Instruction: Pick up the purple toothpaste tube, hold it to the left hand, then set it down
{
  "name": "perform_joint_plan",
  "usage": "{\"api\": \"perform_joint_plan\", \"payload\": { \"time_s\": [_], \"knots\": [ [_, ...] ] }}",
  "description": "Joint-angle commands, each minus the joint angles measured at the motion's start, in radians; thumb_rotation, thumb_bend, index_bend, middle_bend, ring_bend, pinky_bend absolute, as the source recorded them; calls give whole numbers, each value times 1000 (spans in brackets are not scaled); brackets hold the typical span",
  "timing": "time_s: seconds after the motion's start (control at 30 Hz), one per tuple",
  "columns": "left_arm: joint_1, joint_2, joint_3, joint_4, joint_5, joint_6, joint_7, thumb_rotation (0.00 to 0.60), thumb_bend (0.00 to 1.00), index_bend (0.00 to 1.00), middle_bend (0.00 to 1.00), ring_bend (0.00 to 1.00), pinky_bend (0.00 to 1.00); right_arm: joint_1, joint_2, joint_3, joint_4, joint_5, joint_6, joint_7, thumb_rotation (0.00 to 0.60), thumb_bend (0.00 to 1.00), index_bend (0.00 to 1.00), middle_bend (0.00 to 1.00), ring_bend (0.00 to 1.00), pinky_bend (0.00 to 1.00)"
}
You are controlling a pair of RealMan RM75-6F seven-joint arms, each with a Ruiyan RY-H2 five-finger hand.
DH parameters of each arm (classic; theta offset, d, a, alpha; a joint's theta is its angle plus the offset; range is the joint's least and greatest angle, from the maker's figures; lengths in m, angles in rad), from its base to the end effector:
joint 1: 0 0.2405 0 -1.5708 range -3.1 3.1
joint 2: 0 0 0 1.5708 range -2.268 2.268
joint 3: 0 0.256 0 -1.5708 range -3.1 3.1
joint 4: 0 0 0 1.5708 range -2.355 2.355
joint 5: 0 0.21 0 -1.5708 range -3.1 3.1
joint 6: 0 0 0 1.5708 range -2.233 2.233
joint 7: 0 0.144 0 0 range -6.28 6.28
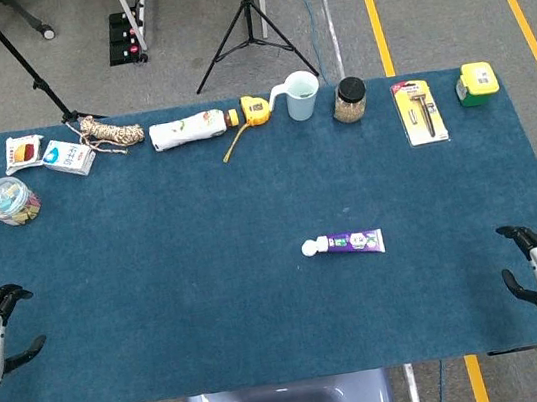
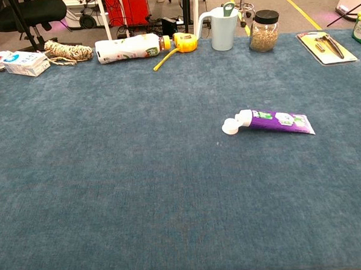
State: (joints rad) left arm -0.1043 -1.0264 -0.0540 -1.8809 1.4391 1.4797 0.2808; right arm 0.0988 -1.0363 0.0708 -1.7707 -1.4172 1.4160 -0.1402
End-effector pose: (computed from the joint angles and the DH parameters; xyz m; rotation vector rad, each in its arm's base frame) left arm -0.2674 0.1826 0.1673 -1.4096 -0.8452 -0.8115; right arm -0.2948 -0.1866 0.1678 1.3910 -0.9205 0.8059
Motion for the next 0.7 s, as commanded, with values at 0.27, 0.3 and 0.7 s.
{"api": "perform_joint_plan", "payload": {
  "time_s": [0.27, 0.3, 0.7],
  "knots": [
    [8, 4, 4, 3, 1, 8, -6, 600, 143, 311, 286, 289, 333, 1, 3, -4, -2, -5, -3, 2, 600, 442, 223, 295, 413, 390],
    [9, 5, 4, 3, 2, 10, -8, 600, 143, 311, 286, 289, 333, 0, 2, -4, -2, -6, -2, 2, 600, 442, 223, 295, 413, 390],
    [8, 15, -1, 1, 21, 19, -32, 600, 143, 298, 286, 289, 333, -8, 2, -6, -8, -16, 14, 6, 600, 443, 223, 295, 413, 390]
  ]
}}
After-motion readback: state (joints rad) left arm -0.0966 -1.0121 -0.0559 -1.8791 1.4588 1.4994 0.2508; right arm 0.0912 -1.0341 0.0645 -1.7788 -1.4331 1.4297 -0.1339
